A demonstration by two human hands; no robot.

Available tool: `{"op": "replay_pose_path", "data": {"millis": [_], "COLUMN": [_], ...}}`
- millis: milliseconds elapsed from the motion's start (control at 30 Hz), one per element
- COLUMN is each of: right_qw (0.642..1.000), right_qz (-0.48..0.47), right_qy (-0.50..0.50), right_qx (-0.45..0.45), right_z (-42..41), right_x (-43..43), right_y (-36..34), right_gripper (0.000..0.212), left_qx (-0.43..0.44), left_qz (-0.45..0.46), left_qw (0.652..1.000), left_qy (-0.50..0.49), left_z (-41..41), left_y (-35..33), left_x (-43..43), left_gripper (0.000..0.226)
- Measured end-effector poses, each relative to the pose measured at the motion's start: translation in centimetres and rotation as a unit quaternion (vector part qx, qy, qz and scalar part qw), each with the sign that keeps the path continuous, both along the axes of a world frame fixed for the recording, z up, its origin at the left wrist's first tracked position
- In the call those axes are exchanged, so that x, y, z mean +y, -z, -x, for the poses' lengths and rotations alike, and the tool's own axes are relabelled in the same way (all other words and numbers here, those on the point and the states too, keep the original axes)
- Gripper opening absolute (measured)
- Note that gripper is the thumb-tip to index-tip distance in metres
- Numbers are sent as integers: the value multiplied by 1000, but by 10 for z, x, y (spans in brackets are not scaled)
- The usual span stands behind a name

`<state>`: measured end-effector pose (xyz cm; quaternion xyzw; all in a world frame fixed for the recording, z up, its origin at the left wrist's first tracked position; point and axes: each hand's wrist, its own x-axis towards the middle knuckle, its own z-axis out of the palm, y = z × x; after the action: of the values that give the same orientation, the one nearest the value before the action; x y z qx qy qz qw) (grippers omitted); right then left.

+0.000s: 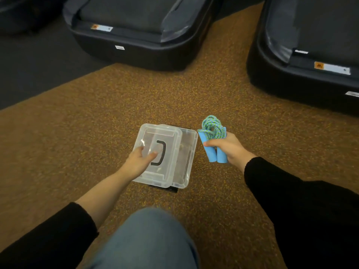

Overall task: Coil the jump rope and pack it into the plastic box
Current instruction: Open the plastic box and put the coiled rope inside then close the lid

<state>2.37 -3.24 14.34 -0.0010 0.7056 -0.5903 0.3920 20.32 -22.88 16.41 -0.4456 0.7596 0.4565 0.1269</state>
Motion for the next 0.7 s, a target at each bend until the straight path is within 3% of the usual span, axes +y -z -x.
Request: {"op": "replay_pose_path", "data": {"millis": [67, 167, 333, 500, 567, 700], "right_qw": [1000, 999, 997, 992, 991, 990], "right_qz": [-8, -26, -16, -4, -3, -13], "right_qy": [-5, -3, 14, 39, 33, 40], "right_qx": [-3, -31, -76, -117, -127, -133], "right_z": [4, 4, 0, -8, -13, -21], "right_x": [-7, -12, -22, -33, -38, -46], "right_y": [13, 35, 60, 75, 82, 93], "right_gripper": [22, 21, 19, 20, 18, 20], "left_qx": [-59, -119, -120, -103, -101, -68], "left_qz": [34, 70, 77, 16, -22, -131], "left_qw": [997, 989, 985, 987, 988, 983], "left_qy": [-20, -55, -99, -119, -112, -110], "left_z": [-9, -19, -22, -15, -16, -22], "left_y": [21, 49, 80, 94, 99, 109], "left_x": [-13, -30, -53, -66, -72, -74], "left_gripper": [89, 87, 90, 100, 94, 62]}}
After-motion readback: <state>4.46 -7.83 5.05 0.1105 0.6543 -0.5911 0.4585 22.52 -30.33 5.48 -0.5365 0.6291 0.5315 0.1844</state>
